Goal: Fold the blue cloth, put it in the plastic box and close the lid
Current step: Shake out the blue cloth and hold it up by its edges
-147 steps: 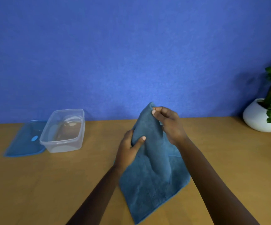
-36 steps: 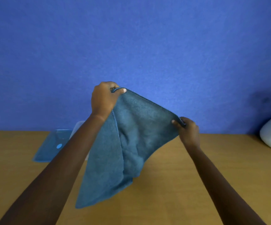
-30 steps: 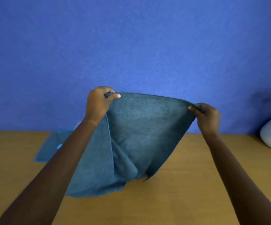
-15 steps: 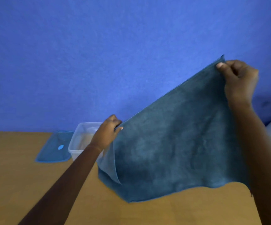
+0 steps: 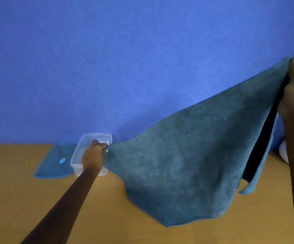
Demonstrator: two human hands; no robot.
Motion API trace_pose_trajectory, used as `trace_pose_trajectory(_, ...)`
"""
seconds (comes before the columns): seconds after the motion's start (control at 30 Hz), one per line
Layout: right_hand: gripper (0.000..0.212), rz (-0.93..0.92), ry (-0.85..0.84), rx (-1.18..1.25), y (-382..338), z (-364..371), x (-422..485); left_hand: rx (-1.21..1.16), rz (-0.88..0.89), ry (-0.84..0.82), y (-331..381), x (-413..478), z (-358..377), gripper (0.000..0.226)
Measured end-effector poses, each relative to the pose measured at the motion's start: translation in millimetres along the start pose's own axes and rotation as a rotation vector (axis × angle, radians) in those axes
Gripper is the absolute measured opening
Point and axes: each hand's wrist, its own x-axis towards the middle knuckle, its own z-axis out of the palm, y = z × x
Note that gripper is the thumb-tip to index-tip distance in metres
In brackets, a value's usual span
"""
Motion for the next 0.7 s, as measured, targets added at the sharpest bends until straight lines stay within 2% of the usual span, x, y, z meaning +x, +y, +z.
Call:
trace_pose_trajectory(0.1, 0.026, 0.019, -0.147, 0.142, -11.8, 4.6, -14.4, -0.311, 0.037, 0.121, 13.7, 12.0, -12.1, 0.023)
trace_pose_trajectory(0.2, 0.028, 0.076, -0.342, 0.261, -19.6, 11.8, -23.8, -0.398, 0.209, 0.18, 33.9, 25.0, -29.0, 0.031)
trace_pose_trajectory(0.33, 0.028, 0.115, -0.56, 0.282, -21.3, 30.0, -38.1, -0.655, 0.414, 0.238, 69.5, 38.3, -42.5, 0.034)
trace_pose_trajectory(0.4, 0.028, 0.134, -0.636, 0.277, -17.6, 41.3, -44.4, -0.773, 0.456, 0.182, 85.8, 41.5, -49.9, 0.037)
trace_pose_trajectory(0.53, 0.029, 0.142, -0.761, 0.204, -9.5, 66.9, -63.9, -1.074, 0.368, -0.065, 116.7, 34.5, -65.4, 0.044)
trace_pose_trajectory(0.7, 0.03, 0.174, -0.801, 0.188, -1.6, 94.8, -91.5, -1.261, 0.353, -0.298, 131.2, 24.8, -74.7, 0.042)
